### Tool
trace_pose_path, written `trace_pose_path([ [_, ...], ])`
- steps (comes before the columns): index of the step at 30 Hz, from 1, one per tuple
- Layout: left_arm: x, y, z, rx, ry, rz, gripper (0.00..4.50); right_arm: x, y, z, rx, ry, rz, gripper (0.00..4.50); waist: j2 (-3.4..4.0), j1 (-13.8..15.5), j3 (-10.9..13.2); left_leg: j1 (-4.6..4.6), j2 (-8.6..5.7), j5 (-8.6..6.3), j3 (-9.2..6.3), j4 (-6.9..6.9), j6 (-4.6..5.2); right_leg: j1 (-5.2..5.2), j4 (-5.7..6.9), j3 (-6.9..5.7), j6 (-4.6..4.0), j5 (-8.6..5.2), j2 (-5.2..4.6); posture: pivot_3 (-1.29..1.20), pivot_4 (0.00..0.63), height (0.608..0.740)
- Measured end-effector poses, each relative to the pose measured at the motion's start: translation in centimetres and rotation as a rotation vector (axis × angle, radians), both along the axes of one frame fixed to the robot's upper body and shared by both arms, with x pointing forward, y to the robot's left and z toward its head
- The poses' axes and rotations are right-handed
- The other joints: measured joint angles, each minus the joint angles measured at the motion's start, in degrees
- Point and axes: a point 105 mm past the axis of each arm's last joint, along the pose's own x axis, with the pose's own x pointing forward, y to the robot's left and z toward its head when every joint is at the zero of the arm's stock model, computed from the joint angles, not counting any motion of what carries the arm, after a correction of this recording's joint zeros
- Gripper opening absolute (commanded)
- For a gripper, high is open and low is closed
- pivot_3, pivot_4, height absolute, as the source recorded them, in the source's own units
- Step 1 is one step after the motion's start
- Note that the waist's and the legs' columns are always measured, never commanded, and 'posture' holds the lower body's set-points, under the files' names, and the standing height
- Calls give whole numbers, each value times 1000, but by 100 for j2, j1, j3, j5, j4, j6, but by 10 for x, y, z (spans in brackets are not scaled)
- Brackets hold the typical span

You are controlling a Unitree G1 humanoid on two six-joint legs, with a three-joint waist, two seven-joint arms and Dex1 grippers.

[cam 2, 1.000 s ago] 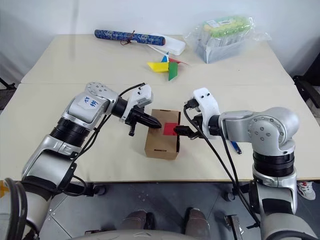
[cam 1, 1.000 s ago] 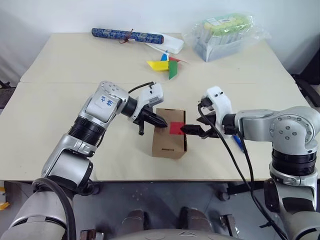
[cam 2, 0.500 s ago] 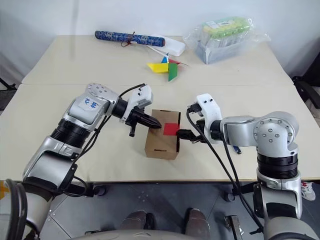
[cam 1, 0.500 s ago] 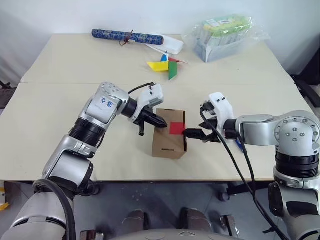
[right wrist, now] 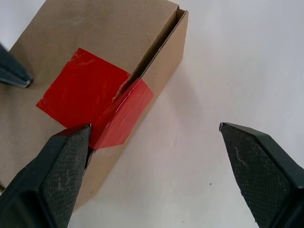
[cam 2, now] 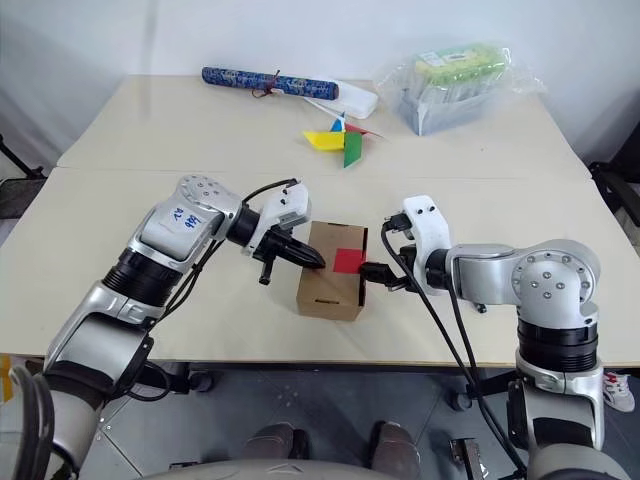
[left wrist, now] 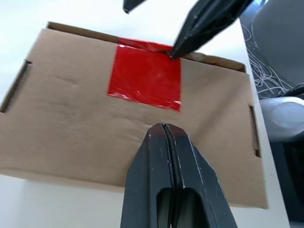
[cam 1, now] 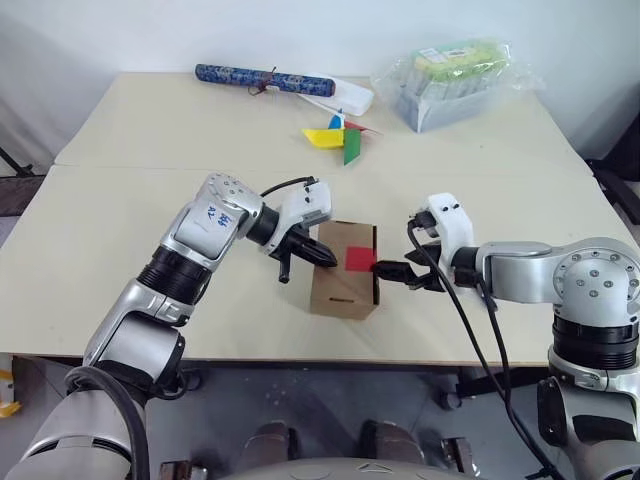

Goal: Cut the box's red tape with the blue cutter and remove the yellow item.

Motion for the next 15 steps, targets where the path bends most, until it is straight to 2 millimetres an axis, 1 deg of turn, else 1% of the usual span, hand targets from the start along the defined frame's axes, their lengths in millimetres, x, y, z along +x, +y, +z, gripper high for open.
trace_pose_path([
  [8, -4, 0, -3, 8, -2, -10, 0, -1, -2, 0, -22, -7, -1, 4458, -3, 11, -6, 0, 0, -1, 0, 0, 2, 2, -1, -1, 0, 0, -2, 0, 150, 740],
  [10, -4, 2, -4, 11, -1, -9, 0, -2, -13, -9, -60, 22, -41, 4458, -11, 9, -10, 0, 0, -2, -2, 0, 3, 2, -3, -2, 0, 0, -2, 0, 150, 740],
  [15, -4, 3, -4, 13, -7, -6, 0, -7, -20, -27, -114, 96, -46, 4458, -9, -3, -11, -1, 0, -2, -1, -3, 4, -4, -7, 4, 0, 0, -2, 0, 150, 740],
])
